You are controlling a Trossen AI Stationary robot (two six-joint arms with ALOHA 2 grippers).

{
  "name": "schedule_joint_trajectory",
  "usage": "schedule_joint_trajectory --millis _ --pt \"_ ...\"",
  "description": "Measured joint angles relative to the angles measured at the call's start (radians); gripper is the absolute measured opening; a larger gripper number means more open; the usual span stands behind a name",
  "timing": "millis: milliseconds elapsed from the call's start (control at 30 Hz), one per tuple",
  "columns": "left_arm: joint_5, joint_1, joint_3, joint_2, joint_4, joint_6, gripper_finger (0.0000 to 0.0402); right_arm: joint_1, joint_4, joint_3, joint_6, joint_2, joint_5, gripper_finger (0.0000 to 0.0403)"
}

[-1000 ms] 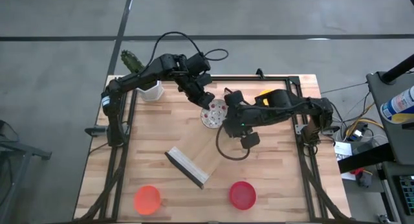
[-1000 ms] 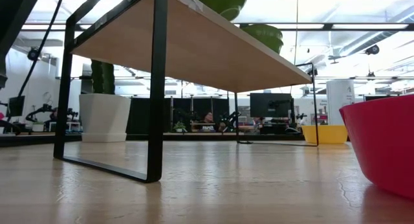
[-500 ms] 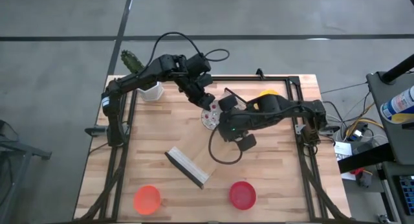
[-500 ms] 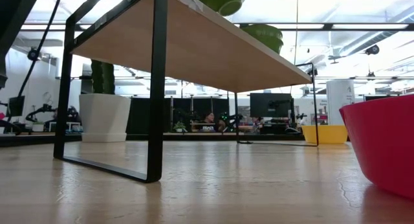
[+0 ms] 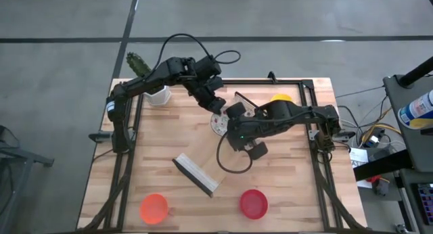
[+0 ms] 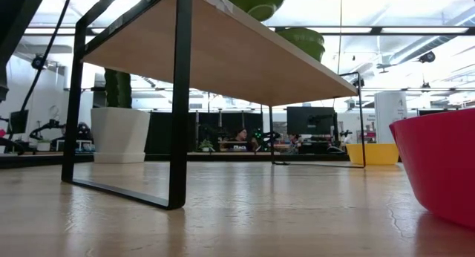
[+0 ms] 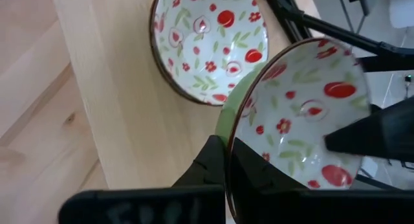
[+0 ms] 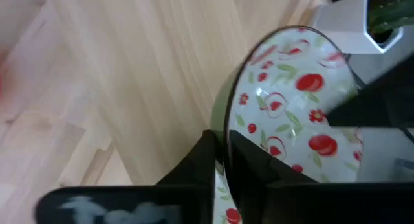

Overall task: Pick & Place Mini bowls
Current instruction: Stack the white patterned bowl on the white patterned bowl on the shelf

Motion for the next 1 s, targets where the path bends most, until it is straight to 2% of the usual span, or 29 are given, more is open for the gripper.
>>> schedule_joint_trajectory --millis 133,300,533,700,933,1000 --pt "0.022 0.000 0.000 0.000 0.034 -0.004 0.0006 0.000 0.000 0.000 0.016 0.003 -0.018 0.0014" --pt "0.047 0.005 0.014 -0.003 0.053 -0.037 0.0040 0.000 0.000 0.000 0.075 0.003 -0.007 0.0011" --pt "0.026 0.012 0.064 -0.004 0.116 -0.039 0.0080 0.000 -0.003 0.002 0.151 0.000 0.047 0.0011" --pt "0.022 0.024 0.108 -0.004 0.131 -0.031 0.0098 0.000 -0.004 0.002 0.210 -0.021 0.035 0.0011" --pt "0.023 0.037 0.208 -0.006 0.139 -0.011 0.0102 -0.033 -0.011 0.000 0.462 -0.047 -0.137 0.0010" --pt "0.020 0.037 0.223 -0.009 0.147 -0.005 0.0102 -0.037 -0.009 0.000 0.503 -0.047 -0.153 0.0010"
